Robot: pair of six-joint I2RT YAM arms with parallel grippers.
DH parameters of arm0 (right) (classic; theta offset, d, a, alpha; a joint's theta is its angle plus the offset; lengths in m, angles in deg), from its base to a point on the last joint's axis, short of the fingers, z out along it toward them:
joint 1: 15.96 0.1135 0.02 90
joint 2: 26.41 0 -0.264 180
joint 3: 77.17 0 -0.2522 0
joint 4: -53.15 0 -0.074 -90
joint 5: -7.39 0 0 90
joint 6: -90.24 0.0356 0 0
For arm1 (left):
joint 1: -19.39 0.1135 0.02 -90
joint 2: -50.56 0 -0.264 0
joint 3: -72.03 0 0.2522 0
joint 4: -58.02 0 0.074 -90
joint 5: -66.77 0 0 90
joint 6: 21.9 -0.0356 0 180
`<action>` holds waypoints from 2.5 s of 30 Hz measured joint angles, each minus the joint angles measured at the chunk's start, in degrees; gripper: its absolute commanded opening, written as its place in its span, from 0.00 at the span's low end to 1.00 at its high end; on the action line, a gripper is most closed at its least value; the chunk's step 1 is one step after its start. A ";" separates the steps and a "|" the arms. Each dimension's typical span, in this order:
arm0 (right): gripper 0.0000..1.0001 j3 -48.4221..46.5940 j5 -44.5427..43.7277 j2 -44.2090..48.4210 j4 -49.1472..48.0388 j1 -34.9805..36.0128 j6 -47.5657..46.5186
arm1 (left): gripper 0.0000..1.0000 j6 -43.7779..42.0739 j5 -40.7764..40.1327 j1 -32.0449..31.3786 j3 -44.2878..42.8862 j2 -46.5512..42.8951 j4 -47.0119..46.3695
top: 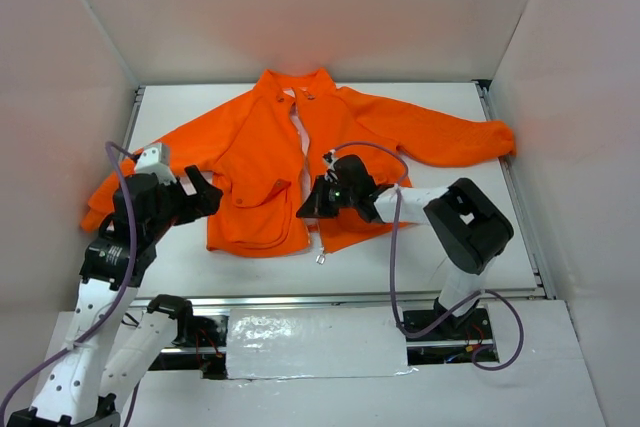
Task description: Zip up the jacket
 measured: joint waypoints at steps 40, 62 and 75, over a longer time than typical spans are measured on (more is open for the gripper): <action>0.00 2.16 9.44 1.40 -21.73 5.42 17.66 | 0.75 17.64 37.64 -8.66 35.91 2.73 -44.50; 0.00 1.84 9.55 0.55 -21.31 5.44 17.16 | 0.59 16.39 36.17 -8.81 38.77 5.62 -47.08; 0.00 1.75 10.25 -0.31 -20.85 5.42 16.09 | 0.50 16.13 35.17 -8.81 38.86 6.99 -49.27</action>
